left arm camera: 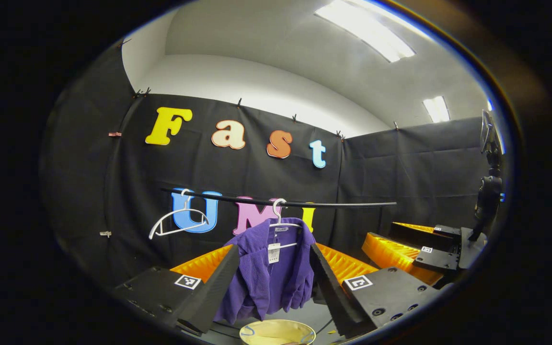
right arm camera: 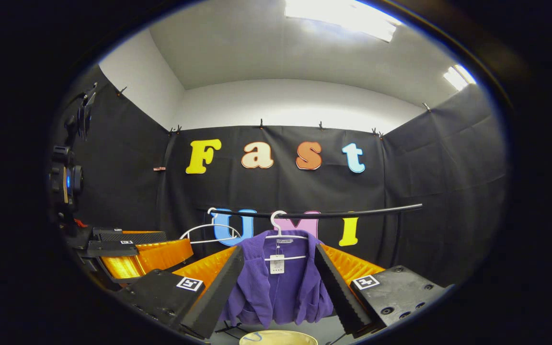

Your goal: Grasp the clothes on the hanger with both hands and then place them into the laundry hamper below.

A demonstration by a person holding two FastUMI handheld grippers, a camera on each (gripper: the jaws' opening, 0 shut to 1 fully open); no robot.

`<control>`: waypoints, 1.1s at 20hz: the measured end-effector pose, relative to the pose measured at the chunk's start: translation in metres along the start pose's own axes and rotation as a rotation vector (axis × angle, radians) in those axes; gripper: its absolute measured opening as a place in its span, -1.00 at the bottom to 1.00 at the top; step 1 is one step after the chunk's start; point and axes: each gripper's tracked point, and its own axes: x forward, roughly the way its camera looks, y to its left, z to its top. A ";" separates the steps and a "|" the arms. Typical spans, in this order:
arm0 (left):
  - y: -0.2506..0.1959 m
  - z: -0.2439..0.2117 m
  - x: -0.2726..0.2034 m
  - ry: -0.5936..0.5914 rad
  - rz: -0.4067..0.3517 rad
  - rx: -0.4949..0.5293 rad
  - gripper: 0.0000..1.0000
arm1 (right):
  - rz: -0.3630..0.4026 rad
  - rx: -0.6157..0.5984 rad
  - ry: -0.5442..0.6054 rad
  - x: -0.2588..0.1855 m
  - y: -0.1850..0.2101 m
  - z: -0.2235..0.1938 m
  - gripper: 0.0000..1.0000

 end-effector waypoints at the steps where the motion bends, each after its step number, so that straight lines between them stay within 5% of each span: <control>1: 0.000 -0.003 0.001 0.004 -0.004 -0.001 0.85 | -0.003 0.001 0.007 0.000 0.003 -0.003 0.93; 9: -0.004 -0.036 0.041 0.057 -0.046 -0.001 0.85 | -0.040 0.015 0.042 0.034 -0.015 -0.029 0.94; 22: 0.027 -0.103 0.189 0.014 0.155 0.001 0.83 | 0.028 0.049 0.094 0.178 -0.089 -0.122 0.94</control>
